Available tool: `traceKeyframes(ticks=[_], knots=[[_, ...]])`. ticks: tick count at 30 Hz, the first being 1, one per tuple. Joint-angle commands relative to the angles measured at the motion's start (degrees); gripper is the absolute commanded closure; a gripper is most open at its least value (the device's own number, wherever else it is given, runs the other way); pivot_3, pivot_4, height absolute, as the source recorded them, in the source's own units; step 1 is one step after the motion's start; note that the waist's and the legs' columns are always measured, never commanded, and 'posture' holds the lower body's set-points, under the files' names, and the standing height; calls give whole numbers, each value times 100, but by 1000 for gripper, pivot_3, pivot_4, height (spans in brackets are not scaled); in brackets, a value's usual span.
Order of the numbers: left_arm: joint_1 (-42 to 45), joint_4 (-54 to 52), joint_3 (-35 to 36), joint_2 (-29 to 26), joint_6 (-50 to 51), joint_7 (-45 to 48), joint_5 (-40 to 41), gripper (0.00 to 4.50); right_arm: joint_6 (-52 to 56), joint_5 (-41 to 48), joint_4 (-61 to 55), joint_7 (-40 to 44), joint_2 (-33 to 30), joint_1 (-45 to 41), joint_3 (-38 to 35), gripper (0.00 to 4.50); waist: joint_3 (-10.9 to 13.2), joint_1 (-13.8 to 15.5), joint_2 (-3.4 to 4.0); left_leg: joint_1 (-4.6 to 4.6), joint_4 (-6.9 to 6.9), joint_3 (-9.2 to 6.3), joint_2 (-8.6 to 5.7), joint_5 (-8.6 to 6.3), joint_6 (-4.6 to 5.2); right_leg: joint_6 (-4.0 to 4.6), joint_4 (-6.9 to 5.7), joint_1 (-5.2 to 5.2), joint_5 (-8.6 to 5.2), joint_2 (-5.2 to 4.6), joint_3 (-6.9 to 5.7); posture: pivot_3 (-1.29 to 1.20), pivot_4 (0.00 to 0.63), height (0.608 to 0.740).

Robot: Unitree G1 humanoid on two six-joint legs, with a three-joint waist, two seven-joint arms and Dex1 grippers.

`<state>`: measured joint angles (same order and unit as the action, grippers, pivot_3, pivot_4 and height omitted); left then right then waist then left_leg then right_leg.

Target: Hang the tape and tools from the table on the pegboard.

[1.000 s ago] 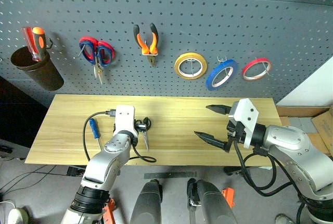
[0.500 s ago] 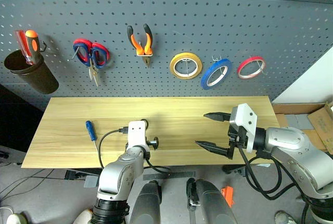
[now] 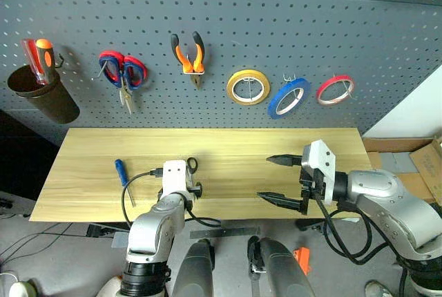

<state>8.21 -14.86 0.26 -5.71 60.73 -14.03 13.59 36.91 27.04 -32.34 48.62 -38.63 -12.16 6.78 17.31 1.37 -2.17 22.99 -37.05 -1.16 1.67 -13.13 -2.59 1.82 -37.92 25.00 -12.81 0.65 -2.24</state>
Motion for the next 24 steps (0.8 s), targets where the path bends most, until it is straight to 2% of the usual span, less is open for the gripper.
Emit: traceKeyframes(ticks=[1,6,18,21,24], knots=[[110,234,-21,69,-113,118,-173,0,-491,-357,173,172,-175,121,149,79,0,-2,0,1,1,2,0,0,0,0,3,1,0,0,2,28,288,740],[206,358,-14,88,-41,236,-283,0,-943,-671,407,372,-357,320,256,79,3,-6,-4,6,5,2,0,-1,1,0,10,4,0,0,1,14,293,740],[296,689,0,269,21,378,-523,0,-949,-723,444,255,-288,326,134,79,3,-11,-4,3,5,4,0,-1,0,-1,11,3,-1,0,3,-3,298,740],[254,688,63,336,36,366,-569,600,-919,-696,392,275,-329,398,112,0,3,-10,-4,4,8,3,0,-1,0,-1,14,3,-1,0,3,0,296,740],[215,678,90,353,26,377,-609,1604,-910,-682,368,290,-345,431,91,0,3,-16,-4,3,9,3,0,-1,0,-1,16,3,-1,0,2,2,294,740]])
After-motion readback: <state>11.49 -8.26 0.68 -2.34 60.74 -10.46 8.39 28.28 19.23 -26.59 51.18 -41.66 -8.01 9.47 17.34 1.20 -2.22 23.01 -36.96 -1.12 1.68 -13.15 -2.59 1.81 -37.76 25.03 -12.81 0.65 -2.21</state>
